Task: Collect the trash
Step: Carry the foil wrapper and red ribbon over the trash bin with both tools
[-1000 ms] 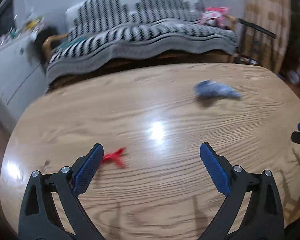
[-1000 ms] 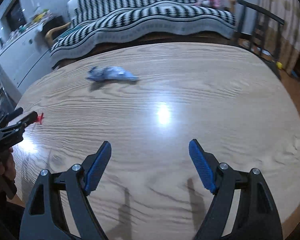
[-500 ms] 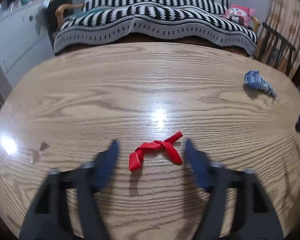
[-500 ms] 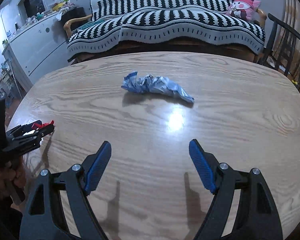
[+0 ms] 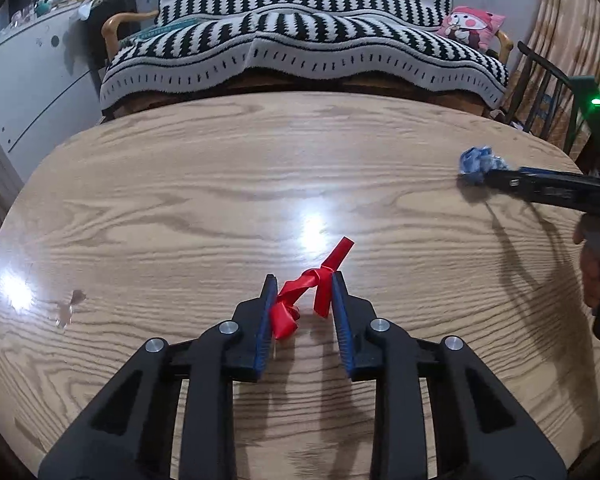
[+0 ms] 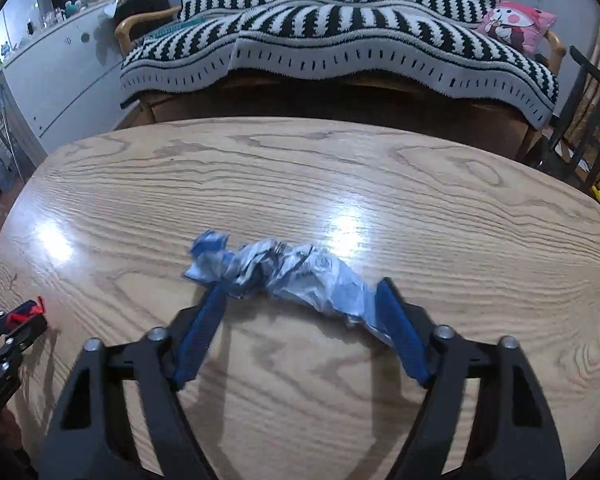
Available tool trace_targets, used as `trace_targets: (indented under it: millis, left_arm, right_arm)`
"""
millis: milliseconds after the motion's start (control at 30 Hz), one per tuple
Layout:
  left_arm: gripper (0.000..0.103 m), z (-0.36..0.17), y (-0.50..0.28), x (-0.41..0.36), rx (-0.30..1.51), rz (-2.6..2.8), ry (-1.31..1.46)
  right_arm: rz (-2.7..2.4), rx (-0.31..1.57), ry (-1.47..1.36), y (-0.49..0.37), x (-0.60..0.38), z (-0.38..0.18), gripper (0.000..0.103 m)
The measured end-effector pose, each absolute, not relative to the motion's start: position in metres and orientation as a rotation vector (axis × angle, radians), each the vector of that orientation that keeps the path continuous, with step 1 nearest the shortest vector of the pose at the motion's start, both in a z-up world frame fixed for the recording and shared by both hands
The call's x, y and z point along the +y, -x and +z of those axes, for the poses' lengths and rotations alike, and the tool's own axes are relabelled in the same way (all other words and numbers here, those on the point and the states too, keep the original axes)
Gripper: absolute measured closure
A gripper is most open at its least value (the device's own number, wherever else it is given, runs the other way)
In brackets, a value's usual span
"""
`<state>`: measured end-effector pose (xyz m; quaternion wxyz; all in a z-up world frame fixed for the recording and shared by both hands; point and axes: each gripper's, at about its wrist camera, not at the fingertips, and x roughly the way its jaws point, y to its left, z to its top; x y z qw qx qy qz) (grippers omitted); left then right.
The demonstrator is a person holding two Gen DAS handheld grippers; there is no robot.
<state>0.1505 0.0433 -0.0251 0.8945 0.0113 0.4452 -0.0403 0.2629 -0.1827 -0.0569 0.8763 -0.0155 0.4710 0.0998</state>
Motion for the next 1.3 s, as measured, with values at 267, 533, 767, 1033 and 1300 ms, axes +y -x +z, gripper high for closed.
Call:
trace_targets:
  millis: [267,533,767,1033,1300]
  left_arm:
    - [0.076,-0.004,-0.143,-0.012,0.893,-0.158,-0.048]
    - [0.076,0.013,-0.101,-0.120,0.856,-0.340,-0.121]
    - [0.076,0.023,-0.032,-0.260,0.821,-0.600,-0.196]
    - [0.076,0.010,0.084,-0.415,0.798,-0.999,-0.279]
    - [0.076,-0.039,0.144,-0.493,0.859,-1.164,-0.395]
  right_arm:
    - [0.219,0.951,-0.010,-0.217,-0.211,-0.040,0.083]
    - [0.047,0.896,-0.124,-0.086,-0.318,-0.005,0.083]
    - [-0.253,0.866,-0.236,0.060,-0.458,-0.002,0.083]
    - [-0.552,0.845,-0.403,0.213,-0.587,-0.021,0.083]
    - [-0.647,0.926,-0.568,0.287,-0.654,-0.062,0.083]
